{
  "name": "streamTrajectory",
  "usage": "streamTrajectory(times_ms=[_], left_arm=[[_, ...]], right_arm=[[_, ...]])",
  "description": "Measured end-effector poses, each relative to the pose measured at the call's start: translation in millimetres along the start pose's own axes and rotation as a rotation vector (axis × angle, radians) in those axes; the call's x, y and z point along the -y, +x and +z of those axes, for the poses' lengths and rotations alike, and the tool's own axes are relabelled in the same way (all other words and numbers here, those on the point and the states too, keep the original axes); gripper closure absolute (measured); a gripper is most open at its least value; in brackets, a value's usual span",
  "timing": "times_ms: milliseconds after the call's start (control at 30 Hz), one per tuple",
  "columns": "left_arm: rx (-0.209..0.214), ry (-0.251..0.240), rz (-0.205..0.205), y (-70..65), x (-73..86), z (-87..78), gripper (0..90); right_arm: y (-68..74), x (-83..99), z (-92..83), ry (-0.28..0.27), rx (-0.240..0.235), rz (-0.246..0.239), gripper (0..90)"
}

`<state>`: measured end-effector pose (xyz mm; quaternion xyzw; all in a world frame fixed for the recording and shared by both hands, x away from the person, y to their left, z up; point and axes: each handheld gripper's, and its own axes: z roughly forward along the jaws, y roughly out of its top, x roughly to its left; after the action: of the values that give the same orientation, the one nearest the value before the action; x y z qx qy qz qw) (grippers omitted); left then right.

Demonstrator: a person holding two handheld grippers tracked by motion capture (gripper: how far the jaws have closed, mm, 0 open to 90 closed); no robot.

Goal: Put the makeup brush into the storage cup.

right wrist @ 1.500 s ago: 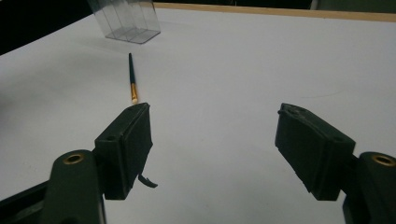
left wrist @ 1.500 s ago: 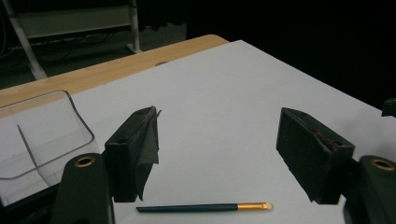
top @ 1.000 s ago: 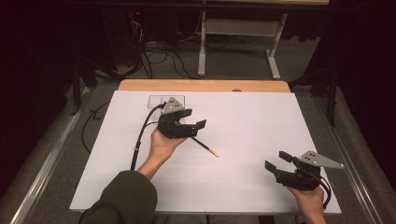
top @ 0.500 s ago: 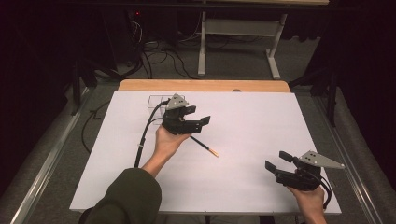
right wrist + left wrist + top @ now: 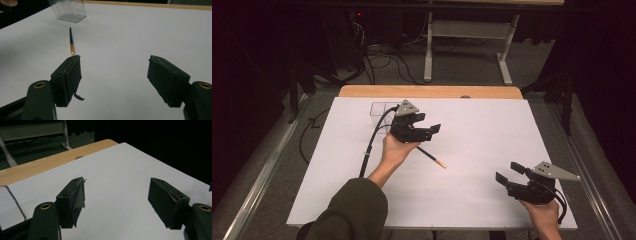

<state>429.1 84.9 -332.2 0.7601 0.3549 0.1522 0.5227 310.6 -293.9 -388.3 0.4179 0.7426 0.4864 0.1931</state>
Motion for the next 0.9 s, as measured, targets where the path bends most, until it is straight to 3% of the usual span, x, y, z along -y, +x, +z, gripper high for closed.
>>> streamTrajectory(times_ms=[500,700,900], left_arm=[[0.013,0.073,0.029,-0.8,-1.7,2.4,29.3],[0.015,0.138,0.061,-0.7,-5.2,2.1,29.3],[0.017,0.202,0.067,0.5,-10.7,2.4,28.3]], right_arm=[[0.4,0.0,-0.2,0.004,-0.001,0.006,28.6],[1.4,0.1,1.0,0.011,-0.006,0.006,28.6],[0.8,0.2,0.8,0.008,-0.005,0.004,28.5]])
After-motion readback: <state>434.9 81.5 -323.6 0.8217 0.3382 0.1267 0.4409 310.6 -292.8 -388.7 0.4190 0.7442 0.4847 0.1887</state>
